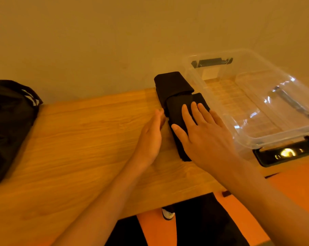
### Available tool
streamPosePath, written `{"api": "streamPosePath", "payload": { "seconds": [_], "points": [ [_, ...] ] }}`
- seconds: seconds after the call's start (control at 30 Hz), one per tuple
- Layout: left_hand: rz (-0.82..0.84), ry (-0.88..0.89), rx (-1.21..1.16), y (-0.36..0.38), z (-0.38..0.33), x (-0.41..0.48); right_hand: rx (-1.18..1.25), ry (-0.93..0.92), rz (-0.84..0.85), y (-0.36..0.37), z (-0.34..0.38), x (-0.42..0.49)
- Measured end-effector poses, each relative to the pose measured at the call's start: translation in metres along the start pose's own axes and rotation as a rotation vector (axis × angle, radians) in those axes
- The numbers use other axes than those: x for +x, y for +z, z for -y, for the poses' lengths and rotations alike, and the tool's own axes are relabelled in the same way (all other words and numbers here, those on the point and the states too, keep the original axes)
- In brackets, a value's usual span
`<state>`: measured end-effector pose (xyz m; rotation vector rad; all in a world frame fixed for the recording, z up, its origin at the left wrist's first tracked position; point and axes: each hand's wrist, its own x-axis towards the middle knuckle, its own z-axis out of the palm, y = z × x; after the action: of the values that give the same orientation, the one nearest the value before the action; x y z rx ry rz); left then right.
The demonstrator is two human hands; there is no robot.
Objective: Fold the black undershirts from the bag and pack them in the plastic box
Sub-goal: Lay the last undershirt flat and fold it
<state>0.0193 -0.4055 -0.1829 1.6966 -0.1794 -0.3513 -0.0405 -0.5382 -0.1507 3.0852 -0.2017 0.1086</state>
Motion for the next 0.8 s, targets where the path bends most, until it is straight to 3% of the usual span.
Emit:
{"api": "streamPosePath", "payload": {
  "seconds": [0.13,0.23,0.3,0.47,0.6,0.8],
  "points": [
    [-0.105,0.141,0.260,-0.053,-0.007,-0.015,0.097,0.008,-0.153,-0.012,0.024,-0.007],
    [-0.247,0.313,0.527,-0.118,-0.017,-0.031,0.305,-0.126,-0.257,-0.013,0.079,-0.009],
    [-0.386,0.380,0.768,-0.175,-0.021,-0.044,0.419,-0.230,-0.235,-0.004,0.121,-0.011],
    [-0.694,0.190,1.224,-0.315,-0.035,-0.094,0.574,-0.455,-0.196,0.008,0.210,-0.011],
    [-0.845,0.178,1.305,-0.342,-0.002,-0.143,0.604,-0.662,-0.070,-0.026,0.286,0.026],
    [-0.912,0.100,1.202,-0.343,0.055,-0.158,0.530,-0.908,-0.150,-0.061,0.406,0.103]
  ]
}}
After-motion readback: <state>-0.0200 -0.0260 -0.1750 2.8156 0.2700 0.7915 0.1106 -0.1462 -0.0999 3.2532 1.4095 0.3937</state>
